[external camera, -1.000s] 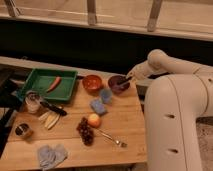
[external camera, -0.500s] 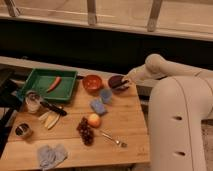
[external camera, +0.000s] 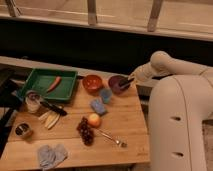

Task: Wipe purple bowl with eraser

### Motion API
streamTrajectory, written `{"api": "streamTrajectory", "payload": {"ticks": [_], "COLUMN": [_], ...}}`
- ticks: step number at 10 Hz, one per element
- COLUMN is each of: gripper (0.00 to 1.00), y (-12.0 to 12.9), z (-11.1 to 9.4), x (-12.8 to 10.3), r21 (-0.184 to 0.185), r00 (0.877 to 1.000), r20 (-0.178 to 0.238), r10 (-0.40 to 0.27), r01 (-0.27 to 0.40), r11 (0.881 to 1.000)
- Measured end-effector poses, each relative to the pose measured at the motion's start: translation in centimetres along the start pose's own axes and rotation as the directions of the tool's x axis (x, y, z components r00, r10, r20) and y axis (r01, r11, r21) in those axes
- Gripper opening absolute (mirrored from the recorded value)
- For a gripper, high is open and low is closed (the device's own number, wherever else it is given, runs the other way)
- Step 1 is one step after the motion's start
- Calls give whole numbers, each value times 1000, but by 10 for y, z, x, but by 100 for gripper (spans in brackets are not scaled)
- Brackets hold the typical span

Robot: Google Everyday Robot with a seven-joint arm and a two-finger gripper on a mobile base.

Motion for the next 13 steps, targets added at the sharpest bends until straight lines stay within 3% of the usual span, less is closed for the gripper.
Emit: {"api": "streamTrajectory", "payload": {"ticks": [3,6,8,10,11,13], "gripper": [0,0,0,0,0,0], "y": [21,34,17,-1,-14,-21], "z": [1,14,23,18,13,3], "x": [1,26,31,26,19,2], "r21": [-25,-43,-20,9,29,35], "r00": [1000,996,995,997,998,1000], "r20": [7,-46,-69,-65,-53,-8], "r10": [-30,-78,-68,-47,-21,13], "r01": [30,76,66,48,22,-12], "r11": [999,996,998,999,999,999]}}
